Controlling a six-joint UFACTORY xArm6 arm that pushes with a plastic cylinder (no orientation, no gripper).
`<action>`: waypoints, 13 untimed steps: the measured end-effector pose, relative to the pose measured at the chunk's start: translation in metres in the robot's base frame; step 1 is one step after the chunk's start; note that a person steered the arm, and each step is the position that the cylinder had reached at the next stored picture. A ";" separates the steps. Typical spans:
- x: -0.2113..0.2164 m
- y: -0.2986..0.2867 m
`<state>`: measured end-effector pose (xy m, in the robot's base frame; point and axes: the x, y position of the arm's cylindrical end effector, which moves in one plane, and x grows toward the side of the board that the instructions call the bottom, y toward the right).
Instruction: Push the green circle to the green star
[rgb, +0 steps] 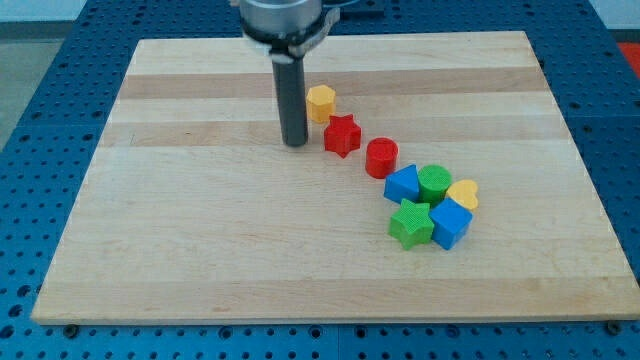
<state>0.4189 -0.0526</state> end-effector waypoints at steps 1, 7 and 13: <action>0.048 -0.002; 0.047 0.192; 0.024 0.175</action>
<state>0.4428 0.1220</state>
